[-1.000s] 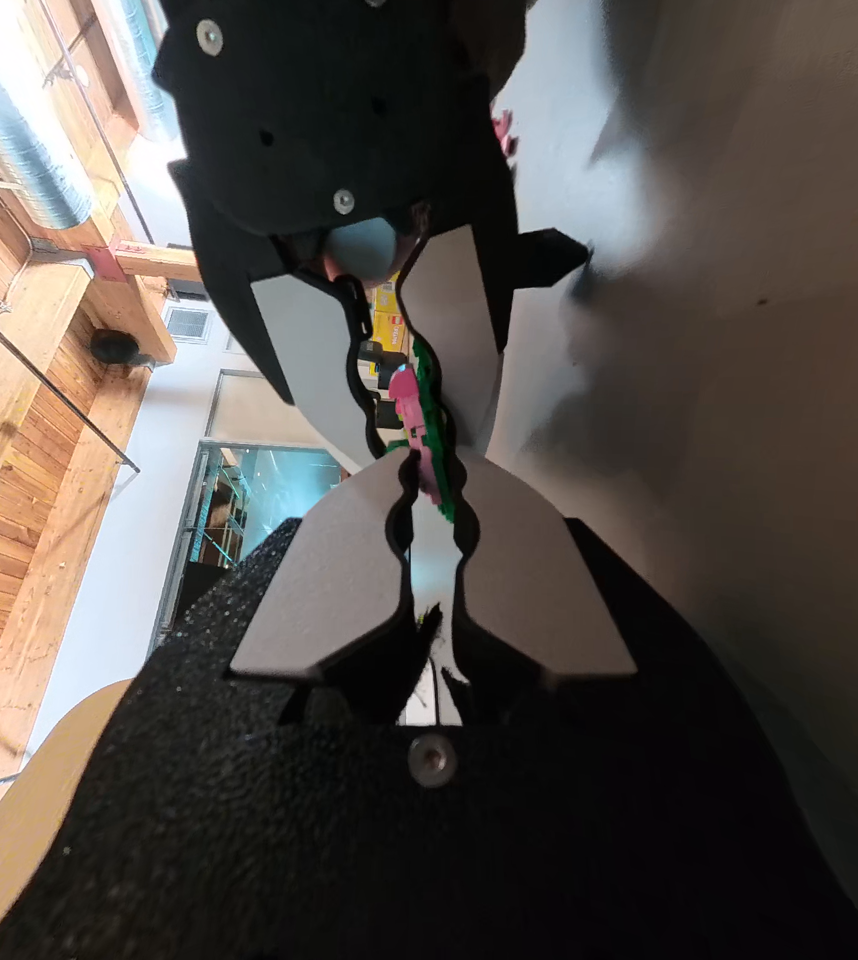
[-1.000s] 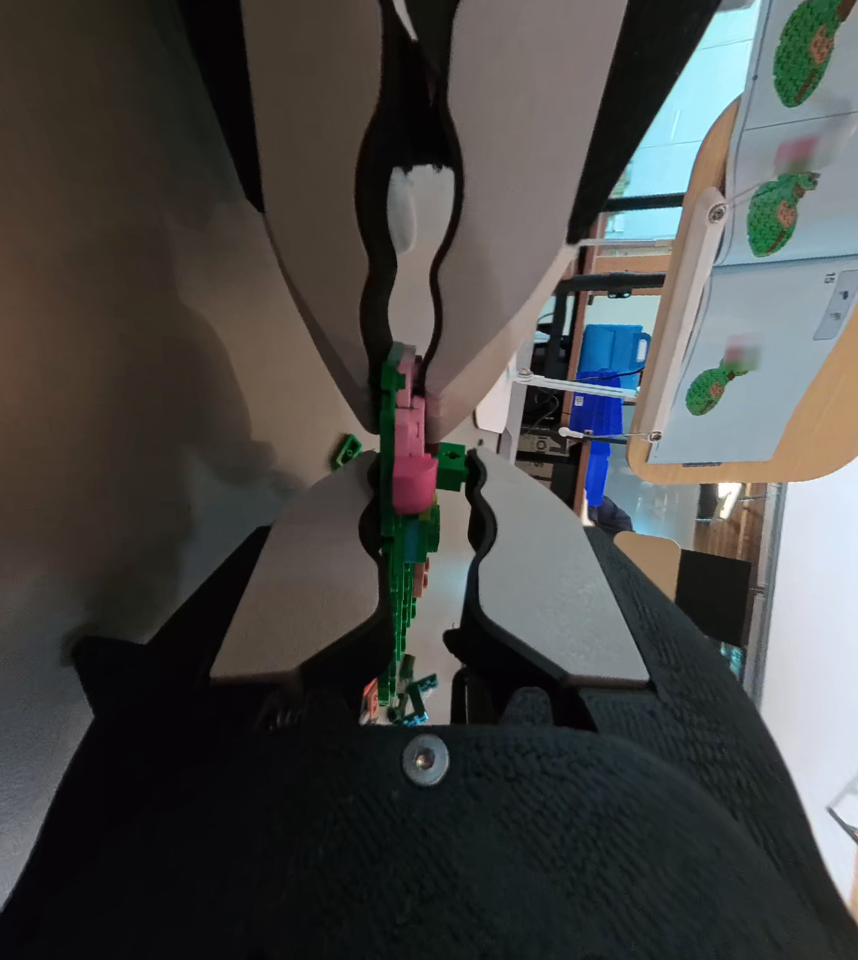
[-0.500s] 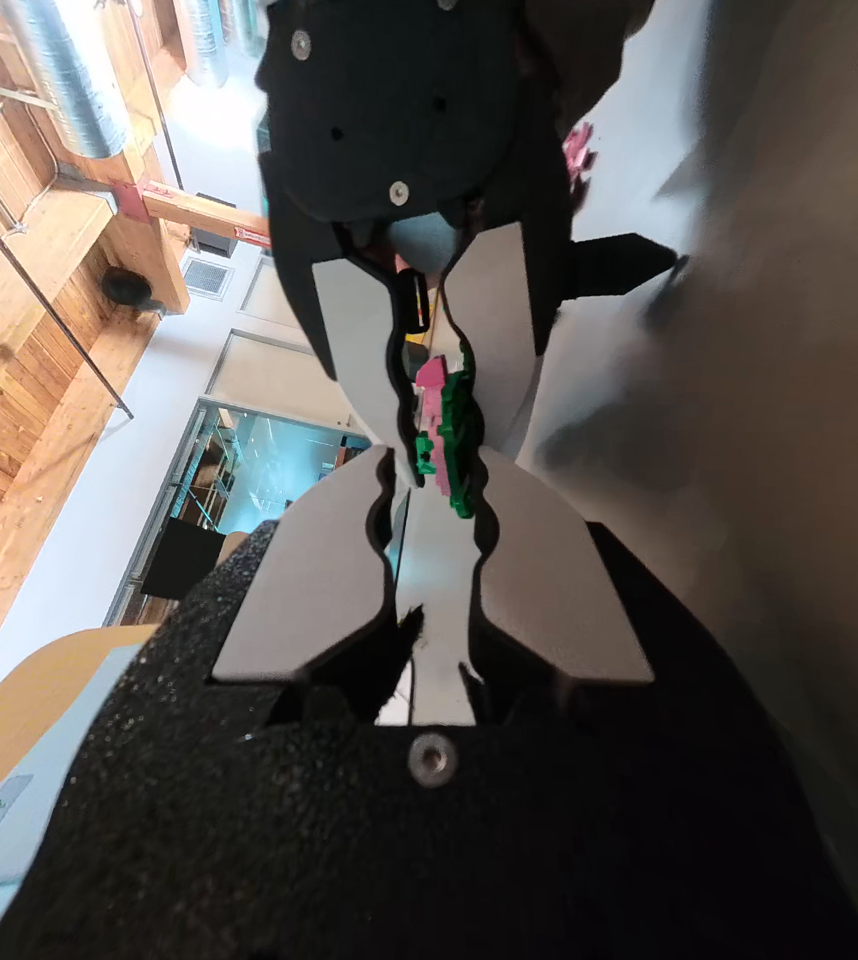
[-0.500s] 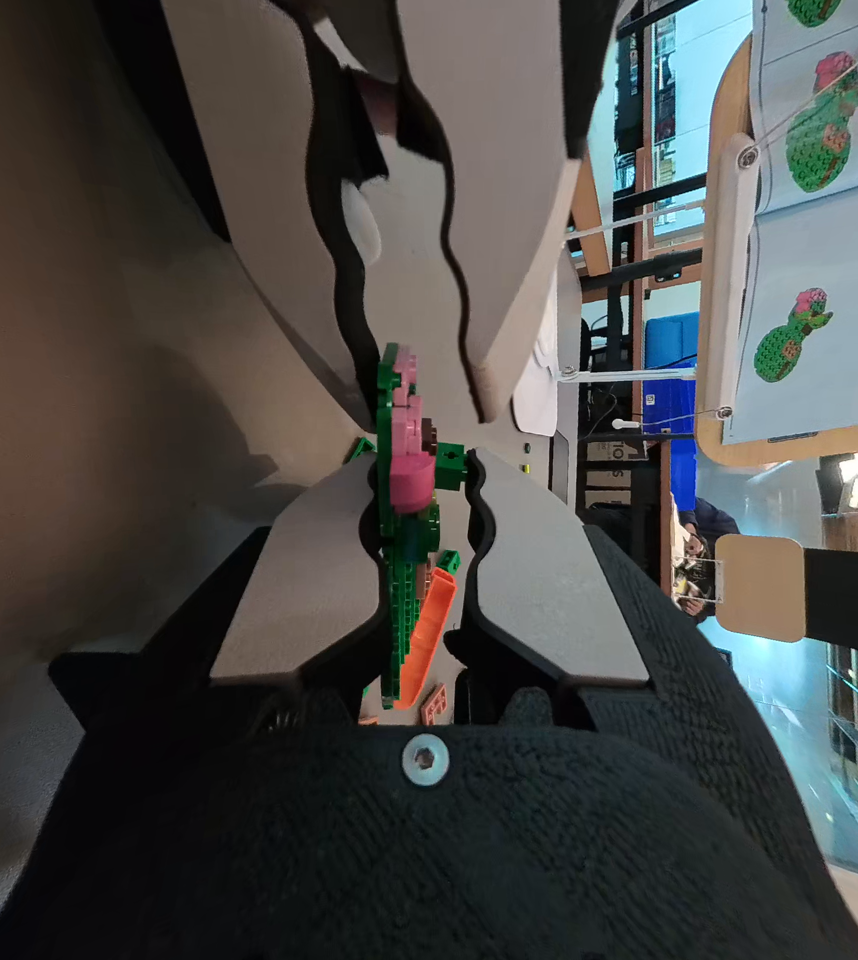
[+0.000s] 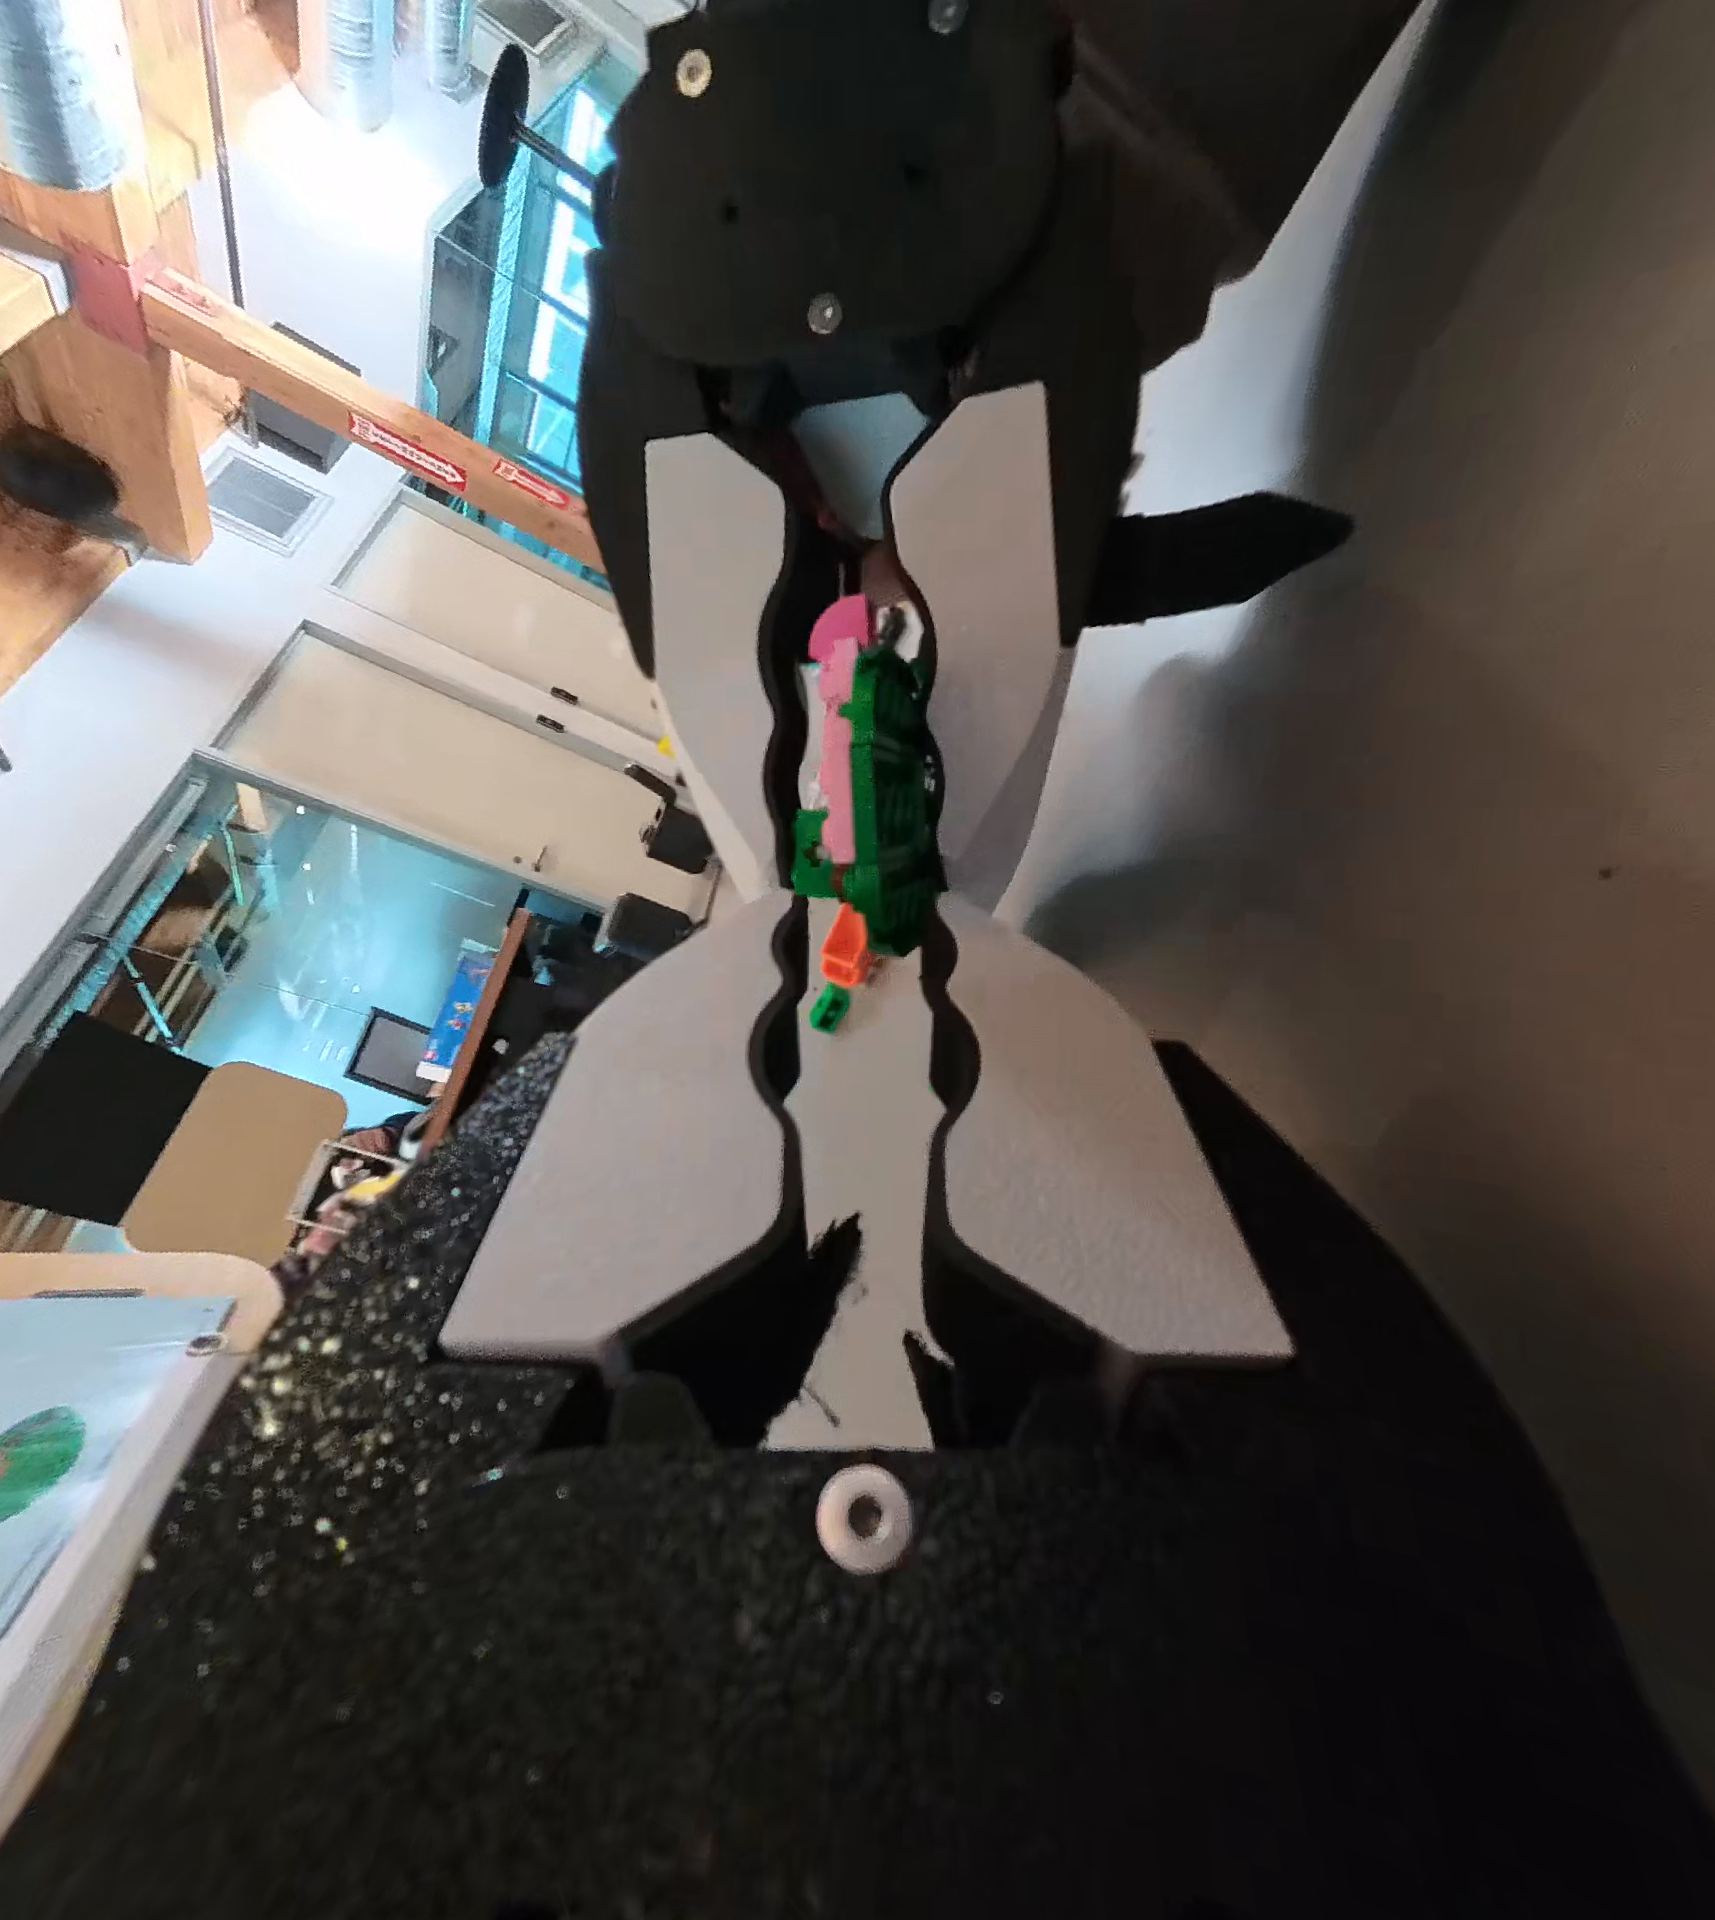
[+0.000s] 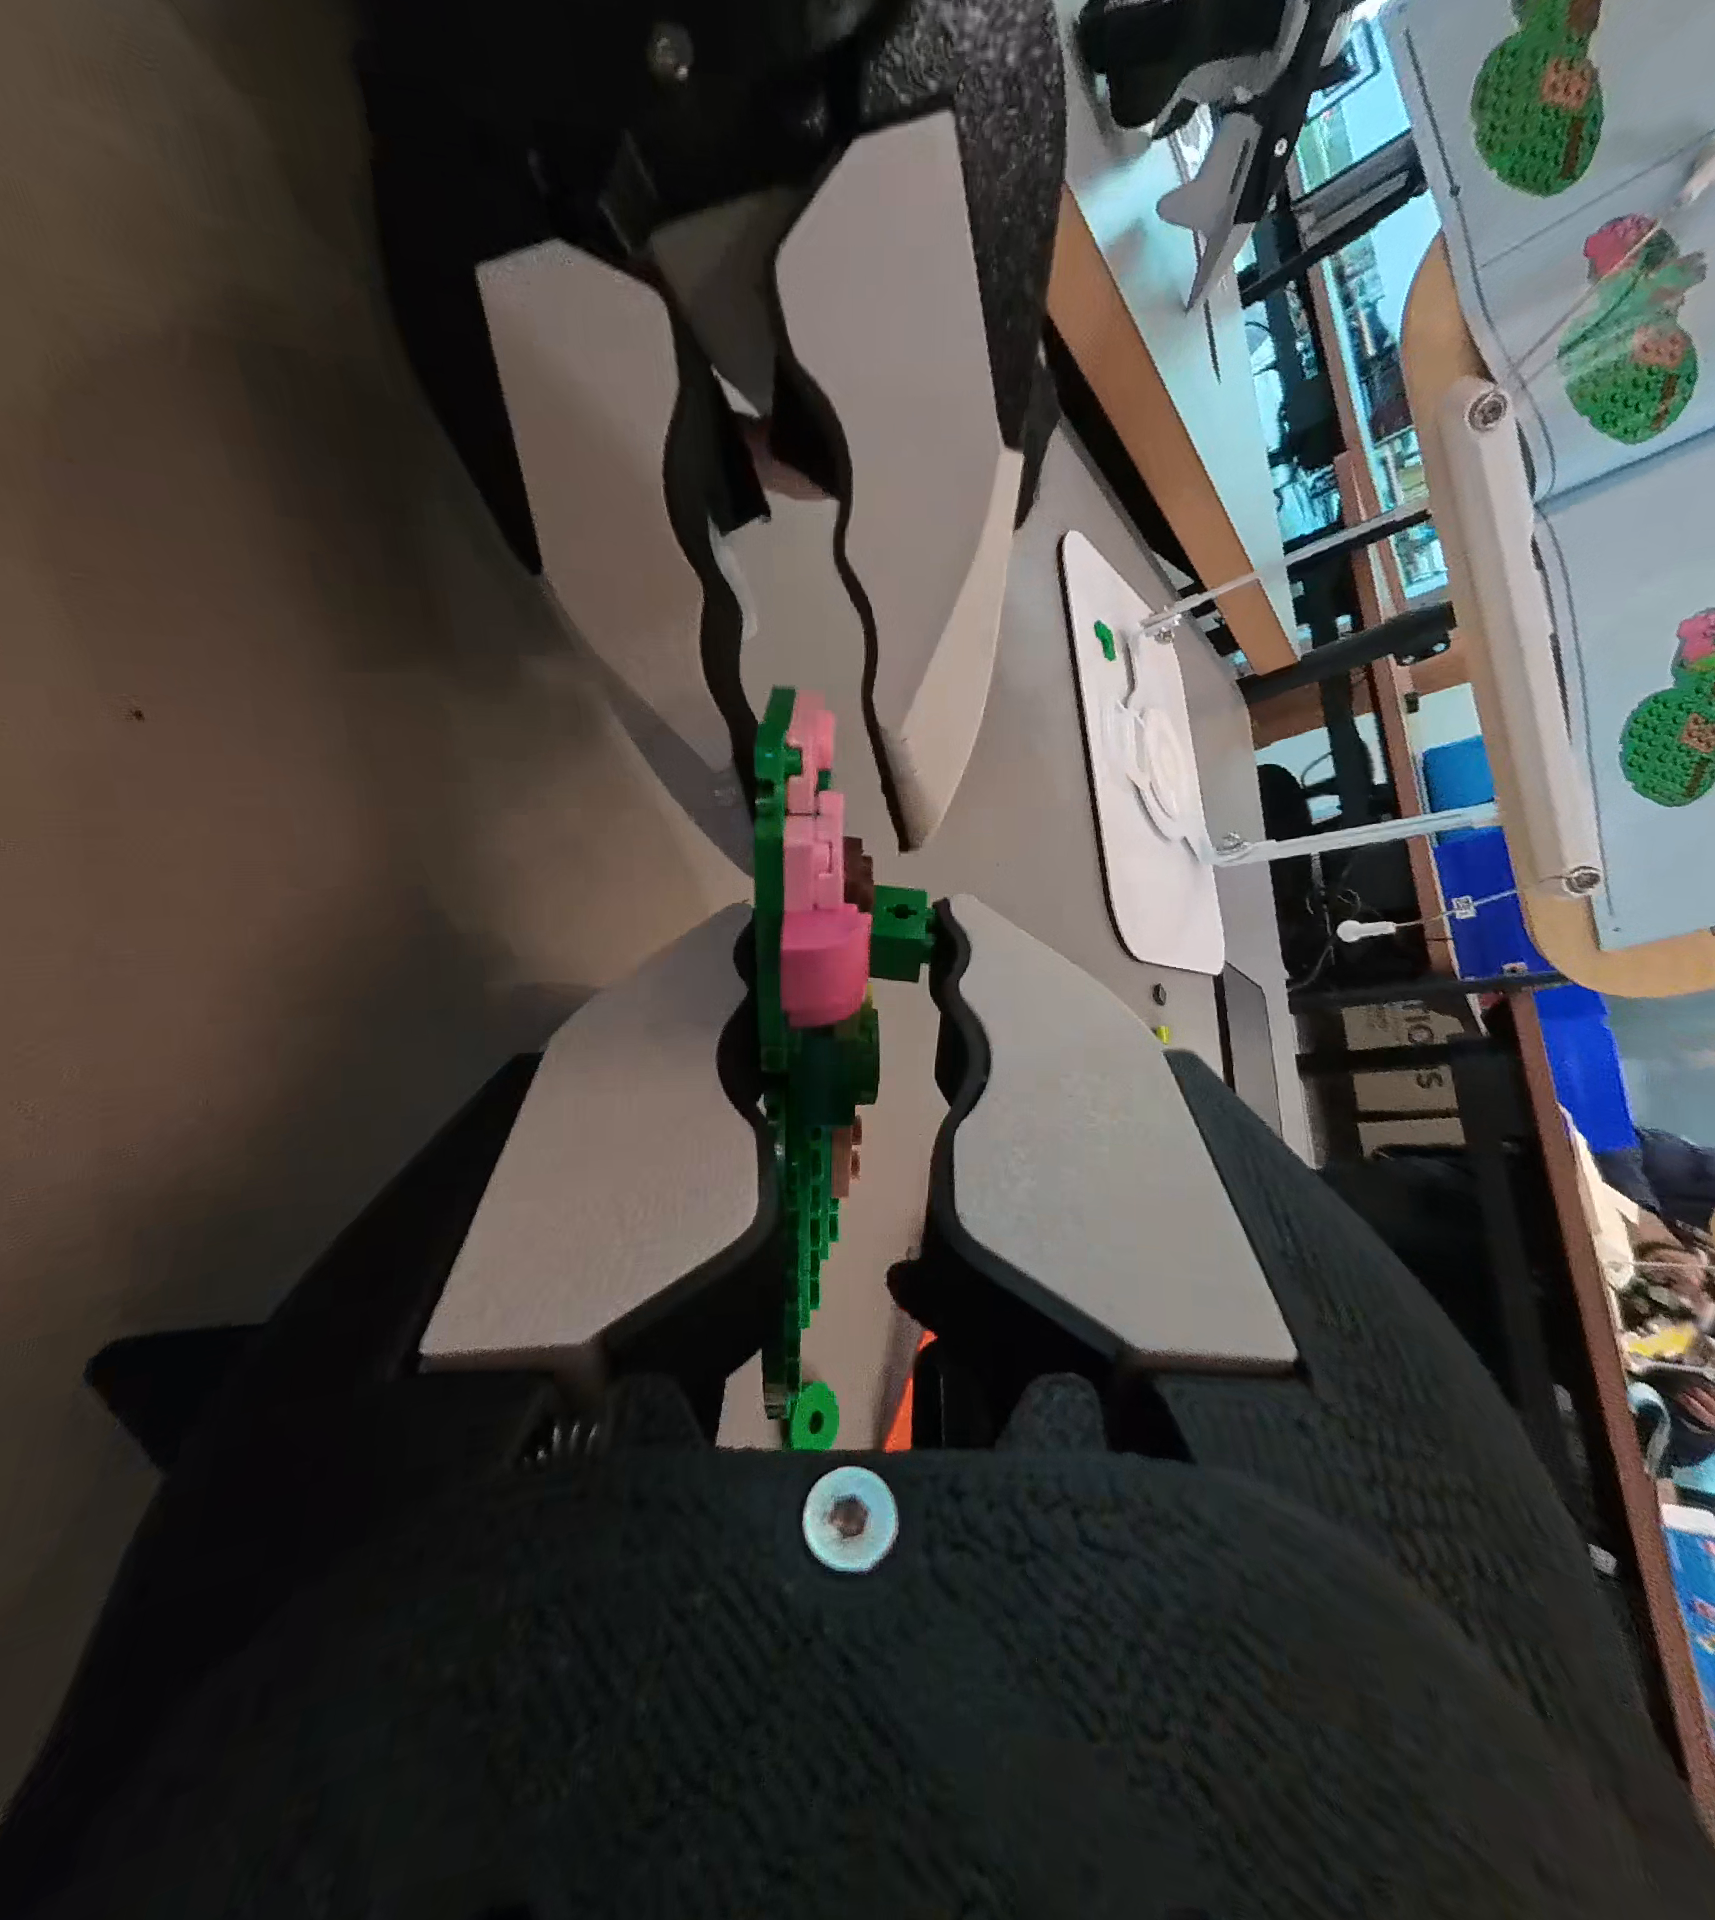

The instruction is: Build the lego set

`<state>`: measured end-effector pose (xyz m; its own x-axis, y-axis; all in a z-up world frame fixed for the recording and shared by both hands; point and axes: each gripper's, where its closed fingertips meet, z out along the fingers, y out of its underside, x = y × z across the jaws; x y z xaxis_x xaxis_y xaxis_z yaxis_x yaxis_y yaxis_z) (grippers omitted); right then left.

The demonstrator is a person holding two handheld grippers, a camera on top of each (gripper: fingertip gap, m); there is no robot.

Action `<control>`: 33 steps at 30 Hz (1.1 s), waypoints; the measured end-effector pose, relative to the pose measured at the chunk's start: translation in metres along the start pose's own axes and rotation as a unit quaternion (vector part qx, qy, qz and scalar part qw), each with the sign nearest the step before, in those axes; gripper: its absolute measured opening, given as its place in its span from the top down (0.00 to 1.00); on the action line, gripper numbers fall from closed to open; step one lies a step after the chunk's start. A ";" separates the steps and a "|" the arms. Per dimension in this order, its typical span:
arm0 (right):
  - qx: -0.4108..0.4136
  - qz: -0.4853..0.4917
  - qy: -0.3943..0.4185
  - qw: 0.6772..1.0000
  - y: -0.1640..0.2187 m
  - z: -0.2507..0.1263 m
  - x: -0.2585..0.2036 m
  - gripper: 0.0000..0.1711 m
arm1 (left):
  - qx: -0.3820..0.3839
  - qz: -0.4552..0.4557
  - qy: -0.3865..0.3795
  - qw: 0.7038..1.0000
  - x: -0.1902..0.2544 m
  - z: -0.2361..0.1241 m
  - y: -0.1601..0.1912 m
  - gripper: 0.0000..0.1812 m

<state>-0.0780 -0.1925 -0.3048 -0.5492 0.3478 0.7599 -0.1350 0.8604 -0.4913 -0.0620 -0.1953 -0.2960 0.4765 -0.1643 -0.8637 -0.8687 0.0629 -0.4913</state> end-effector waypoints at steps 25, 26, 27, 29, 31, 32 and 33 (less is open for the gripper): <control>0.034 0.013 -0.049 0.998 -0.014 -0.011 -0.005 0.85 | 0.036 -0.031 0.026 0.999 0.001 -0.004 -0.019 0.91; 0.033 0.012 -0.032 0.999 -0.014 -0.010 -0.002 0.84 | 0.036 -0.044 0.007 0.998 -0.005 -0.004 -0.018 0.88; 0.033 0.011 -0.022 0.999 -0.013 -0.011 0.000 0.84 | 0.037 -0.060 -0.006 0.997 -0.011 -0.004 -0.016 0.83; 0.039 0.010 -0.018 0.999 -0.015 -0.011 0.000 0.84 | 0.048 -0.057 -0.009 0.997 -0.013 -0.007 -0.019 0.80; 0.043 0.011 -0.020 0.999 -0.017 -0.012 0.000 0.84 | 0.056 -0.037 -0.007 0.998 -0.011 -0.009 -0.021 0.84; 0.044 0.012 -0.022 0.999 -0.018 -0.012 -0.001 0.84 | 0.060 -0.032 -0.001 0.998 -0.008 -0.009 -0.023 0.87; 0.047 0.014 -0.024 0.999 -0.019 -0.012 -0.001 0.84 | 0.067 -0.030 0.003 0.997 -0.007 -0.010 -0.025 0.88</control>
<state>-0.0644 -0.2047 -0.2911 -0.5925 0.3516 0.7248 -0.1937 0.8112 -0.5518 -0.0452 -0.2059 -0.2766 0.5264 -0.1772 -0.8316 -0.8124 0.1836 -0.5534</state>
